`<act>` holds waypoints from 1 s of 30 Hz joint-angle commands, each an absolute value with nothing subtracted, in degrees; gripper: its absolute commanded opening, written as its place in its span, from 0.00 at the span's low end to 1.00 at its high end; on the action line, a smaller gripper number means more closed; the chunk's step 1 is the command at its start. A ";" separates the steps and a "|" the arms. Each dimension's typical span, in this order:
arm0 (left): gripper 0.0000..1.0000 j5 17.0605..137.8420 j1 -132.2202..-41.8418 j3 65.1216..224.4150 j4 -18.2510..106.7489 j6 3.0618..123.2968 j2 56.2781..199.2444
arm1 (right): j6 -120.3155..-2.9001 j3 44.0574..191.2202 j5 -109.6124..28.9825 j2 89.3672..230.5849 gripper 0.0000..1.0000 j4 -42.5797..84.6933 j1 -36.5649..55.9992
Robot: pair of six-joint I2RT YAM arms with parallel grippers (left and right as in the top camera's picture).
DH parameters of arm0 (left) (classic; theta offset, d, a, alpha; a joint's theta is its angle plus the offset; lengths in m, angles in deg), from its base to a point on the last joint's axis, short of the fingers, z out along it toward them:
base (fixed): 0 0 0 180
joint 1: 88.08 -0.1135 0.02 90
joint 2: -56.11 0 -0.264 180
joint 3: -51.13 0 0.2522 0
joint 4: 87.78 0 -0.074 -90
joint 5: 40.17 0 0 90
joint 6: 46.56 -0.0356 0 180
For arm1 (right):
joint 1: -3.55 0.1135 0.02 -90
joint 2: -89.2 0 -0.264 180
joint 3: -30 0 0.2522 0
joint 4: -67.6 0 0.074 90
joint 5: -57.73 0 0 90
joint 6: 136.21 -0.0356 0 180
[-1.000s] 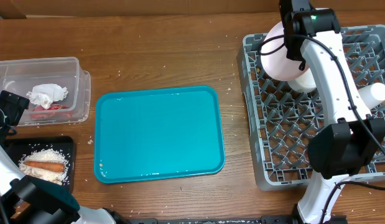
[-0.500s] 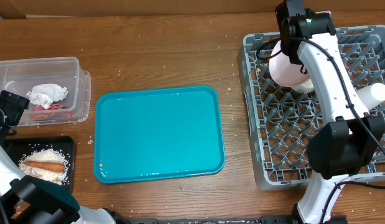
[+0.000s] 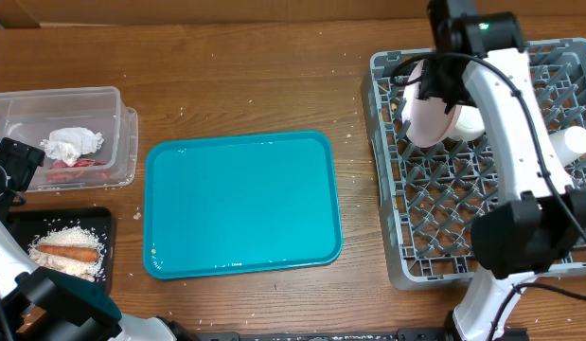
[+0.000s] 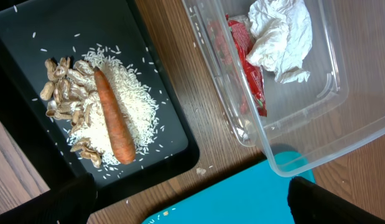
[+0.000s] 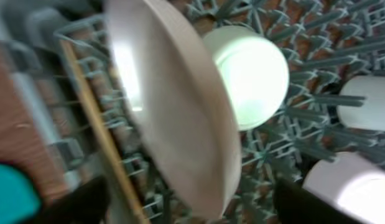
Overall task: Sort waste into correct bins and load items into the dishwasher
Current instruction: 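Release the plate and withdraw the right gripper to the rack's front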
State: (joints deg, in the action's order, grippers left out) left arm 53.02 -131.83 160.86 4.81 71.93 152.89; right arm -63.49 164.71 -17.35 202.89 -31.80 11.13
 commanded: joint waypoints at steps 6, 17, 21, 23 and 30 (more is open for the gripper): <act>1.00 52.40 -131.89 160.66 4.98 71.30 153.30 | -63.77 174.61 -36.39 191.83 1.00 -39.96 10.93; 1.00 52.40 -131.89 160.66 4.98 71.30 153.30 | -59.71 164.84 -38.82 168.45 1.00 -43.21 11.37; 1.00 52.40 -131.89 160.66 4.98 71.30 153.30 | -59.68 159.79 -41.81 162.96 1.00 -43.21 11.37; 1.00 52.40 -131.89 160.66 4.98 71.30 153.30 | -59.68 158.41 -41.81 161.69 1.00 -43.21 11.37; 1.00 52.40 -131.89 160.66 4.98 71.30 153.30 | -59.66 158.24 -43.04 162.19 1.00 -43.19 11.37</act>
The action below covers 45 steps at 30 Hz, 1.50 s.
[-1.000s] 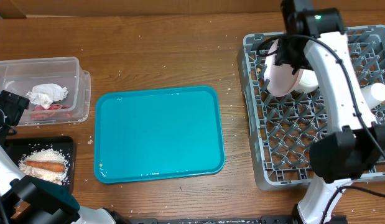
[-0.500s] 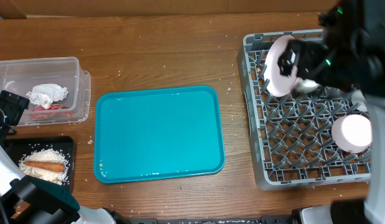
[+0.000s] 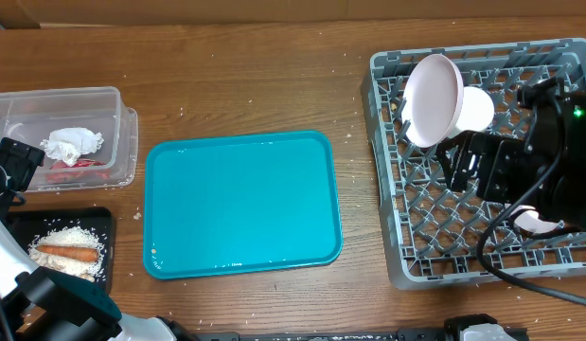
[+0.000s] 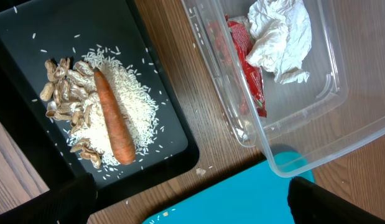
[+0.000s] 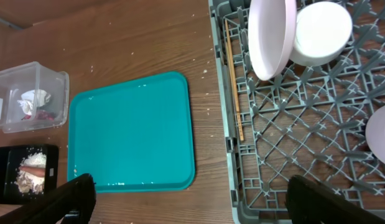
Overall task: Sort waste into correct bins and load items into the dishwasher
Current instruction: 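Release the plate and withdraw the right gripper to the rack's front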
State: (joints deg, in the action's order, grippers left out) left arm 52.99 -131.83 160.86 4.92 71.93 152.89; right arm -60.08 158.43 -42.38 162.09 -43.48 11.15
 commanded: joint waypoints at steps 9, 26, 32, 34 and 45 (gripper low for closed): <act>1.00 52.38 -131.89 160.68 4.98 71.30 153.30 | -55.58 158.17 -41.35 160.86 1.00 -43.21 11.37; 1.00 52.40 -131.89 160.66 4.98 71.30 153.30 | -52.12 145.04 -36.87 140.60 1.00 -33.92 8.18; 1.00 52.40 -131.89 160.66 4.98 71.30 153.30 | -52.14 124.75 -37.16 128.88 1.00 -17.77 8.18; 1.00 52.40 -131.89 160.68 4.98 71.30 153.30 | -52.14 115.33 -38.47 124.01 1.00 -9.31 8.18; 1.00 52.40 -131.89 160.68 4.98 71.28 153.30 | -52.17 73.59 -46.99 108.69 1.00 40.56 8.20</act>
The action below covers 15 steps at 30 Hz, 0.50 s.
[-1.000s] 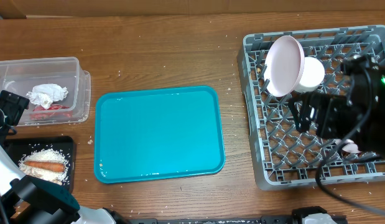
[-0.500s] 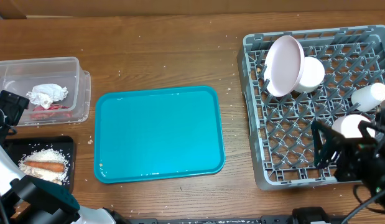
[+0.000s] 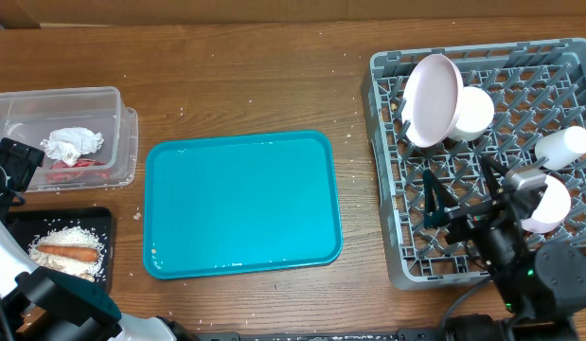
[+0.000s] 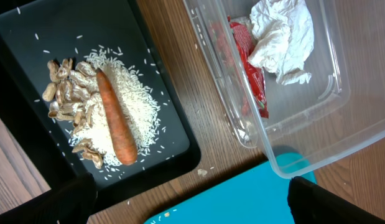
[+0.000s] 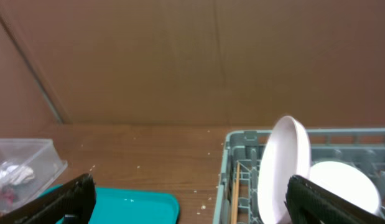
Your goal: Sort waste into correct bins and load items into the dishwasher
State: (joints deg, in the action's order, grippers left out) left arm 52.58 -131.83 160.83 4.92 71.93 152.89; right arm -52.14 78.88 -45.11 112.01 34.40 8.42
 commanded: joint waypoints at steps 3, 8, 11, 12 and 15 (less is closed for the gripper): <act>1.00 52.40 -131.89 160.66 4.98 71.28 153.30 | -52.17 67.71 -46.97 104.73 1.00 47.23 8.20; 1.00 52.38 -131.89 160.66 4.98 71.30 153.30 | -52.17 61.74 -44.46 97.08 1.00 50.95 7.87; 1.00 52.38 -131.89 160.66 4.98 71.30 153.30 | -52.17 58.75 -42.12 92.80 1.00 53.39 7.96; 1.00 52.38 -131.89 160.66 4.98 71.28 153.30 | -52.17 57.17 -41.72 90.63 1.00 54.40 7.98; 1.00 52.40 -131.89 160.66 4.98 71.30 153.30 | -52.17 53.50 -41.27 89.37 1.00 59.38 7.98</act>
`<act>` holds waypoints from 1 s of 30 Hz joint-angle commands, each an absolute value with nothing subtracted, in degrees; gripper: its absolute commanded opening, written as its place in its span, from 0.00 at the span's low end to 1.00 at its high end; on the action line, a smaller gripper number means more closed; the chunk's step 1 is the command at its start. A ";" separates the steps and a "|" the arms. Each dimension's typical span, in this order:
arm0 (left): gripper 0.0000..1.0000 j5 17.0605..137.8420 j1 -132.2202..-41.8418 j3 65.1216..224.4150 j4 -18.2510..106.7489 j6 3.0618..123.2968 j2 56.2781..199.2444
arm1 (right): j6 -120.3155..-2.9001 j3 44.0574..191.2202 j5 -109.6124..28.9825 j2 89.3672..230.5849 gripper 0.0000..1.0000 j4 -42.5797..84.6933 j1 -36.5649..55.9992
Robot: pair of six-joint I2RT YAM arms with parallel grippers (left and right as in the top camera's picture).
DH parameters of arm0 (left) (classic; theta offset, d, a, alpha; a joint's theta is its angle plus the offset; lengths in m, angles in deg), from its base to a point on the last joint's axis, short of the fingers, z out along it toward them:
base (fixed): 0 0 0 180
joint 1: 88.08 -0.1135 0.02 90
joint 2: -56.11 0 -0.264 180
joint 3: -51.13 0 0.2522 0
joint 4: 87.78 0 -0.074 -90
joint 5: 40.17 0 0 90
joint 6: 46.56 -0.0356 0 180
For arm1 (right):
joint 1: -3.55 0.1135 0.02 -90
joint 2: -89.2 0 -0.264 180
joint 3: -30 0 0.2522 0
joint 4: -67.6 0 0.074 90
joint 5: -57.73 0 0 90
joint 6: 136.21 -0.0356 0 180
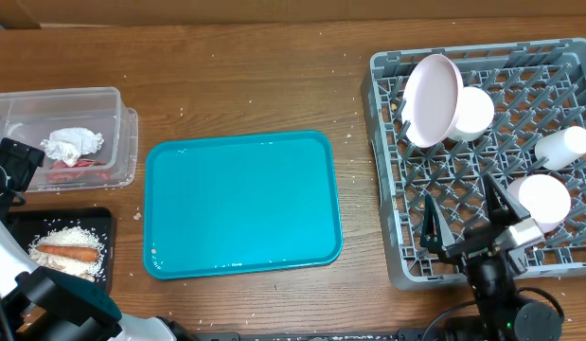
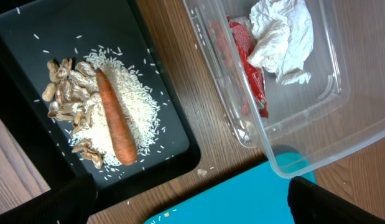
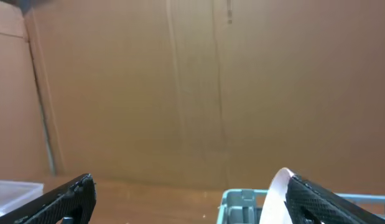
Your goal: Sort waste into correct bins and load items into the dishwasher
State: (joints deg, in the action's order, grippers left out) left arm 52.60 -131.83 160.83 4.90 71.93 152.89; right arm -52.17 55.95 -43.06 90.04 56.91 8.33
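The grey dish rack [image 1: 387, 170] at the right holds a pink plate [image 1: 433, 99] standing on edge, a white bowl [image 1: 474, 110] beside it, a white cup [image 1: 565, 147] and a pale bowl [image 1: 543, 201]. My right gripper [image 1: 463, 220] is at the rack's front edge, open and empty, pointing up and back. In its own view, between its fingers [image 3: 71, 199], only the plate's top edge [image 3: 276, 190] and the rack rim [image 3: 242, 199] show. My left gripper [image 2: 189, 202] is open above the bins. The black bin [image 2: 30, 37] holds rice, peanuts and a carrot [image 2: 114, 124].
A clear bin [image 1: 122, 142] at the far left holds a crumpled tissue [image 2: 279, 37] and a red wrapper [image 2: 248, 68]. A bare teal tray [image 1: 240, 204] lies mid-table. A cardboard wall [image 3: 192, 87] stands behind the table. My left arm [image 1: 8, 166] is at the left edge.
My right gripper has moved nearer the table's front edge and tilted up, so its view now shows mostly the cardboard wall. The left gripper and all objects are unchanged.
My right gripper was close on the pink plate at the rack's back left. Then the plate stood in the rack against the white bowl and the gripper was high above, off it. Then it was low at the rack's front, open, where it is now.
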 commanded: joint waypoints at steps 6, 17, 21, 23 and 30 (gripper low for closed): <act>1.00 52.38 -131.89 160.68 4.98 71.30 153.30 | -52.19 45.76 -38.27 89.37 1.00 74.53 7.98; 1.00 52.40 -131.89 160.66 4.98 71.28 153.30 | -52.32 44.21 -33.73 89.37 1.00 69.35 8.05; 1.00 52.38 -131.89 160.66 4.98 71.30 153.30 | -52.34 44.21 -33.40 89.37 1.00 63.75 8.02; 1.00 52.40 -131.89 160.66 4.98 71.30 153.30 | -52.32 44.21 -33.40 89.37 1.00 60.63 8.02; 1.00 52.38 -131.89 160.68 5.00 71.30 153.30 | -52.36 44.21 -33.42 89.37 1.00 49.31 8.02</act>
